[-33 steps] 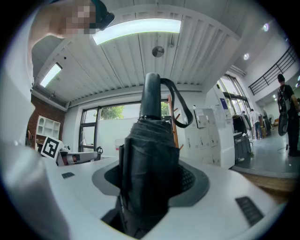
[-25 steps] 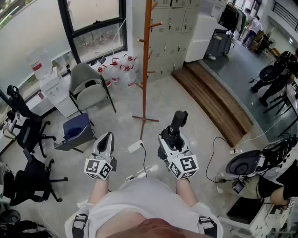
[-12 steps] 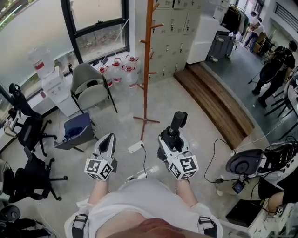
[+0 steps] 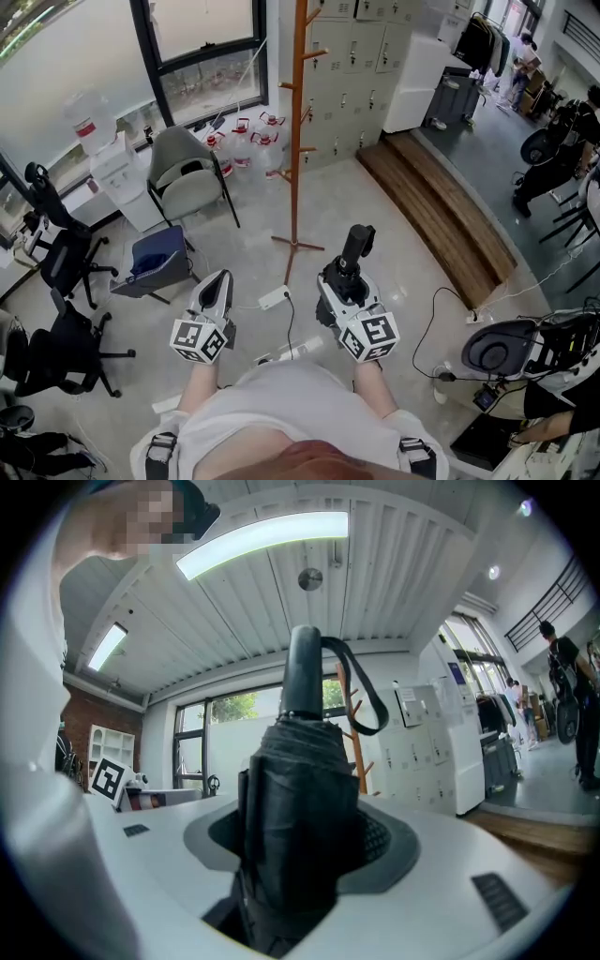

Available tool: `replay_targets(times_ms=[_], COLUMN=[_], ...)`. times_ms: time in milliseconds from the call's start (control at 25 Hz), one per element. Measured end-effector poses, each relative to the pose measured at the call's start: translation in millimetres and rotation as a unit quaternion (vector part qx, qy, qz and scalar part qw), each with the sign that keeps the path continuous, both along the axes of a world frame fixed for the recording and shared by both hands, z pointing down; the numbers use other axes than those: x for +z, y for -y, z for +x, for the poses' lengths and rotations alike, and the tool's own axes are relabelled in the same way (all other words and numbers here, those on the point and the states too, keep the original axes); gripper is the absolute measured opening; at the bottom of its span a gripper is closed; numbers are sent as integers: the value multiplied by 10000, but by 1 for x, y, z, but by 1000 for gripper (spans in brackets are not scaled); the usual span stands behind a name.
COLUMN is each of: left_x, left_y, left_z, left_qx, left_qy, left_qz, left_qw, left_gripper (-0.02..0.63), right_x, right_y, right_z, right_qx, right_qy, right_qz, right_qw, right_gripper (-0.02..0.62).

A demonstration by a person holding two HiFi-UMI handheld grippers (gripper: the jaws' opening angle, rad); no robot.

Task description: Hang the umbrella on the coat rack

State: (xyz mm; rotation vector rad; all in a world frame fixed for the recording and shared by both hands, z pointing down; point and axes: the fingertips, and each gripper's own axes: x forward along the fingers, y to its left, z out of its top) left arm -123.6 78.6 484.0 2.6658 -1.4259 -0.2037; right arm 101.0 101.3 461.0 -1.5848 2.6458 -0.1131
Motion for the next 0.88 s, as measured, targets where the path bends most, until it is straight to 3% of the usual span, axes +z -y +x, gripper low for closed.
replay_targets(times_ms=[400,880], left_x=[-5,-7], left_y=[2,40], left_z=[32,41], left_qx=[-165,-109], left_qy=[59,50], left_qz=[126,177], left_qw=[9998,9998], left_gripper=[9,11], right_x=[7,11], right_y=[10,45], right_z=[29,42], right_qx=[-281,-163], right_qy=[2,69], right_qz=[14,-46], right_qw=[9996,9998], right_gripper=[251,250])
